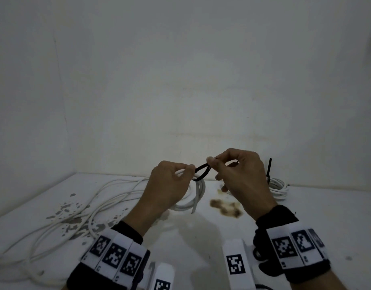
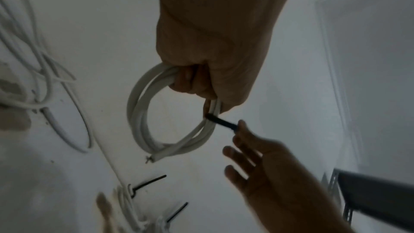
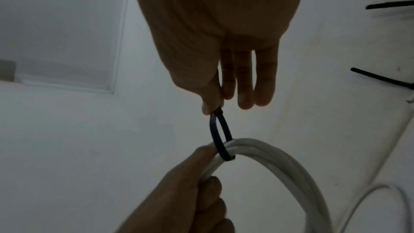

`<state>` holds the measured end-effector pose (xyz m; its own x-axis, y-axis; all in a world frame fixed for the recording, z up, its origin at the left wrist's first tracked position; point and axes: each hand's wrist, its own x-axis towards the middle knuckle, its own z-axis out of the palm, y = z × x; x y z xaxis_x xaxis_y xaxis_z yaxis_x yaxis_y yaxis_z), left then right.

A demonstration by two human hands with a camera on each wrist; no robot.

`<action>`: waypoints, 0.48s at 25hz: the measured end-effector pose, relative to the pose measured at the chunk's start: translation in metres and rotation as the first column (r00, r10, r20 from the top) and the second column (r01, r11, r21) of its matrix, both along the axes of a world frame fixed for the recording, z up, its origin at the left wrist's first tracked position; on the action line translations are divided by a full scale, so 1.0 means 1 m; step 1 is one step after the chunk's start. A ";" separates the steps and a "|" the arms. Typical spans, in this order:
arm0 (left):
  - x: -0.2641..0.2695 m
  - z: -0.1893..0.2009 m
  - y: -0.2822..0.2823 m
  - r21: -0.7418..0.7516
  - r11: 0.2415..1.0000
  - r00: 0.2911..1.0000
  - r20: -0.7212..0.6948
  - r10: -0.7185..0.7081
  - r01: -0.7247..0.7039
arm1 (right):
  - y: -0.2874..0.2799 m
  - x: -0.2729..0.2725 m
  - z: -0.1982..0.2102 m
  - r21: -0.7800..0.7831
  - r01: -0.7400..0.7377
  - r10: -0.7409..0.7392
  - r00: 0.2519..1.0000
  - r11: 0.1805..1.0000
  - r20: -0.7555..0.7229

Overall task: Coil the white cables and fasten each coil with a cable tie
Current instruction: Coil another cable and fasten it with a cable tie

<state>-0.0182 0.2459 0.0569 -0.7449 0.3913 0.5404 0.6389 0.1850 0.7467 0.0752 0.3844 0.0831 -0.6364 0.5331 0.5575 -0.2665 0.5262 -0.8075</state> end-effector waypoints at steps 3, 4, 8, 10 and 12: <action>-0.010 -0.010 -0.001 0.099 0.992 0.995 -0.050 0.087 -0.081 | 0.000 0.004 0.005 -0.019 0.039 -0.040 0.999 0.999 -0.028; -0.014 -0.012 -0.001 0.129 0.987 0.995 -0.032 0.097 -0.092 | -0.001 0.005 0.005 -0.021 0.037 -0.038 0.999 0.999 -0.030; -0.023 -0.020 -0.004 0.143 0.980 0.990 0.011 0.139 -0.139 | -0.019 0.002 0.003 -0.007 -0.061 0.060 0.998 0.998 -0.009; -0.026 -0.020 -0.006 0.175 0.971 0.987 0.032 0.159 -0.162 | -0.028 0.002 0.003 0.165 -0.083 0.073 0.995 0.983 0.063; -0.029 -0.015 -0.006 0.215 0.965 0.984 0.123 0.127 -0.152 | -0.036 0.004 0.004 0.307 -0.145 0.096 0.981 0.941 0.170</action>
<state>-0.0469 0.2400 0.0422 -0.8420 0.1582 0.5157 0.5322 0.0877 0.8421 0.0793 0.3488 0.0866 -0.7742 0.2588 0.5776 -0.2328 0.7322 -0.6401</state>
